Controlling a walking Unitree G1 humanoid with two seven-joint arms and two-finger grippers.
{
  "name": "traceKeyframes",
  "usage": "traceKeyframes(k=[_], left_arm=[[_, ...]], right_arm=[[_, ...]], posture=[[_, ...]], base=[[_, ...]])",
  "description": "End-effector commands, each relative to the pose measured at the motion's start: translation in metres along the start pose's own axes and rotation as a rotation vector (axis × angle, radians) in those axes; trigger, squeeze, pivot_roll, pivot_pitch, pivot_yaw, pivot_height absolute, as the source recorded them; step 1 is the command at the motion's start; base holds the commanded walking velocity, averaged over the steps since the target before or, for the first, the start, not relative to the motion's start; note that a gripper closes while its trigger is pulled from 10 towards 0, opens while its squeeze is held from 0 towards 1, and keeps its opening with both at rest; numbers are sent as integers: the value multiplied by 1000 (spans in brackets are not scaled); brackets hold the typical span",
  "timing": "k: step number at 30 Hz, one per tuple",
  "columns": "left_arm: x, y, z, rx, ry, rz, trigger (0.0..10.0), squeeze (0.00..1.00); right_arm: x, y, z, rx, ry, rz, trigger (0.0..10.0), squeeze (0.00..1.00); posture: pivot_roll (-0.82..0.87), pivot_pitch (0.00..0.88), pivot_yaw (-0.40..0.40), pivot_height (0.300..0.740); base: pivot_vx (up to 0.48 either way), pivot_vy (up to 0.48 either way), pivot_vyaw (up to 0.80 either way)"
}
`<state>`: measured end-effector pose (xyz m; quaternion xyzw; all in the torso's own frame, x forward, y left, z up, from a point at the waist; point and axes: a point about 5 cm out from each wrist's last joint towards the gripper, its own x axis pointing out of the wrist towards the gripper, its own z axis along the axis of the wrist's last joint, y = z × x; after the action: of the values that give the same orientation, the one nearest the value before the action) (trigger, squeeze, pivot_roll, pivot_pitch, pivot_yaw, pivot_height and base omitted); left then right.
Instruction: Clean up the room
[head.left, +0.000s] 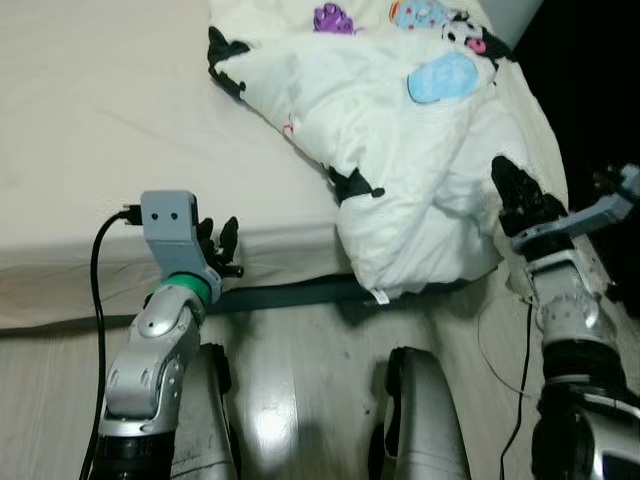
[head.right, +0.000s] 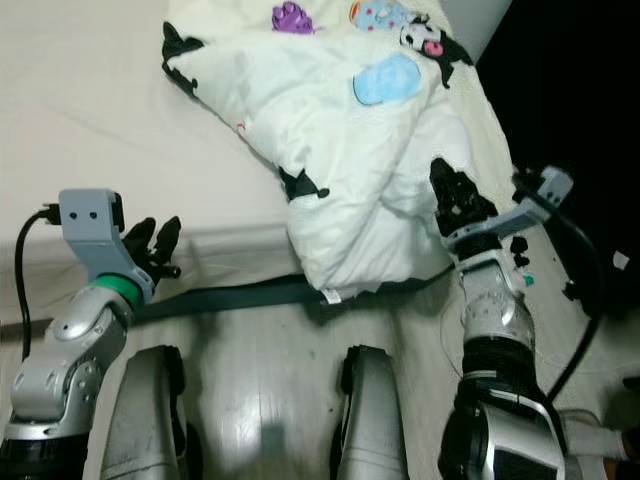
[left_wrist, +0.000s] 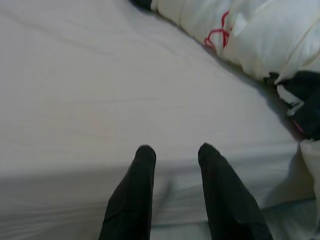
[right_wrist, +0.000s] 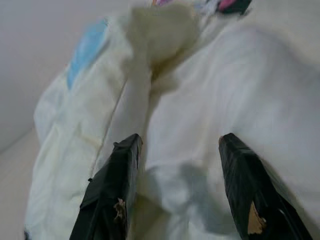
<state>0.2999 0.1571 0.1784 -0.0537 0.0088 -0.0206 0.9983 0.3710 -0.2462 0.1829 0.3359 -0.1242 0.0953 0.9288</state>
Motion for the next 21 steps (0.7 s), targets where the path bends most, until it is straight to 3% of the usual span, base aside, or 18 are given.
traceKeyframes(k=[1, 2, 11, 21], left_arm=[[-2, 2, -4, 9, 14, 9, 10000, 0], [-3, 4, -3, 11, 12, 16, 10000, 0], [-8, 6, -4, 15, 16, 29, 10000, 0], [-10, 6, -3, 20, 20, 31, 10000, 0]], right_arm=[[-2, -5, -2, 17, 19, -19, 10000, 0], [8, 2, -4, 31, 45, 11, 10000, 0], [28, 26, -4, 60, 50, 131, 10000, 0], [32, 26, -17, 79, 110, 88, 10000, 0]], posture=[[153, 248, 7, 501], [164, 254, 3, 501], [177, 269, 4, 501], [197, 283, 5, 501]], base=[[0, 0, 0], [0, 0, 0], [0, 0, 0], [0, 0, 0]])
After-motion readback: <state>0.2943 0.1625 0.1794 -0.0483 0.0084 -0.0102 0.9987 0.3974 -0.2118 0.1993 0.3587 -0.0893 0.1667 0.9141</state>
